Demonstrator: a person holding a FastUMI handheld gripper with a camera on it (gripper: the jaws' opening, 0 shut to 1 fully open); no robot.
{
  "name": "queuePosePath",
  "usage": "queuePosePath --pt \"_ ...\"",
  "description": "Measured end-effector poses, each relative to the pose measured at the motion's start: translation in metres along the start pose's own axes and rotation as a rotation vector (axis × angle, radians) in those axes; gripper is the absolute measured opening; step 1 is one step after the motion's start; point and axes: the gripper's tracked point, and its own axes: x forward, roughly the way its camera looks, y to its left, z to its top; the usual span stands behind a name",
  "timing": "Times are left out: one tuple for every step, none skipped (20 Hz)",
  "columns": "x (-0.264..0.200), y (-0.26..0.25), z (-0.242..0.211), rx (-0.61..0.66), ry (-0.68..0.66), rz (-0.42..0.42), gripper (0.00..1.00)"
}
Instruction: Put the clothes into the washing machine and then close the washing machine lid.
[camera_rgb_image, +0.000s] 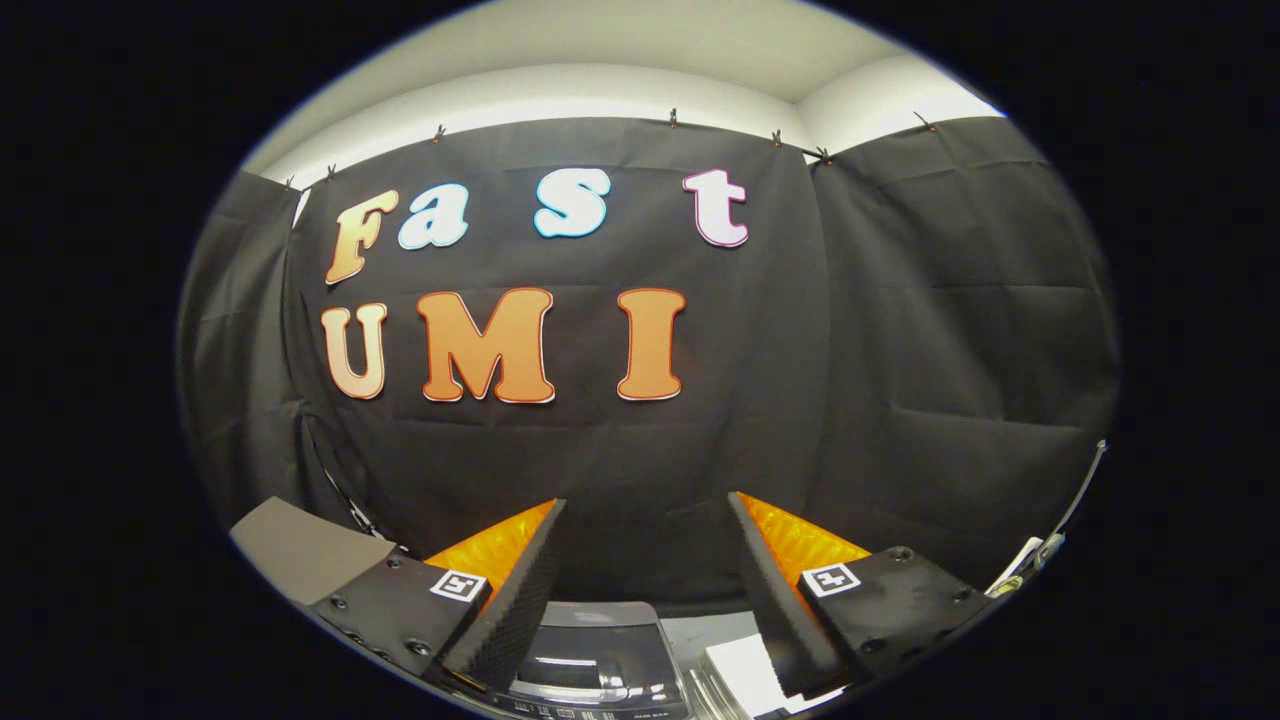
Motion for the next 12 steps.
queuePosePath --pt "-0.0011 0.0008 0.0 -0.002 -0.001 0.0 0.99" --pt "-0.0008 0.0008 -0.0001 -0.003 -0.001 0.0 0.99" --pt "-0.0009 0.0014 -0.001 -0.002 0.001 0.0 0.99" --pt "-0.0007 0.0009 -0.0019 0.0 0.005 -0.002 0.99" --pt "-0.0013 0.0009 -0.0027 0.002 0.007 -0.002 0.99" --pt "-0.0014 0.0015 -0.0027 0.005 0.007 -0.001 0.99" --pt "-0.001 0.0015 -0.003 0.008 0.008 -0.002 0.99" --pt "-0.0004 0.0019 -0.0034 0.009 0.008 -0.001 0.99" --pt "-0.0008 0.0019 -0.0041 0.009 0.009 -0.001 0.99" --pt "-0.0007 0.0029 -0.0043 0.009 0.01 -0.001 0.99" --pt "-0.0006 0.0038 -0.0044 0.009 0.011 -0.001 0.99" --pt "-0.0002 0.0037 -0.0052 0.011 0.014 0.0 0.99"
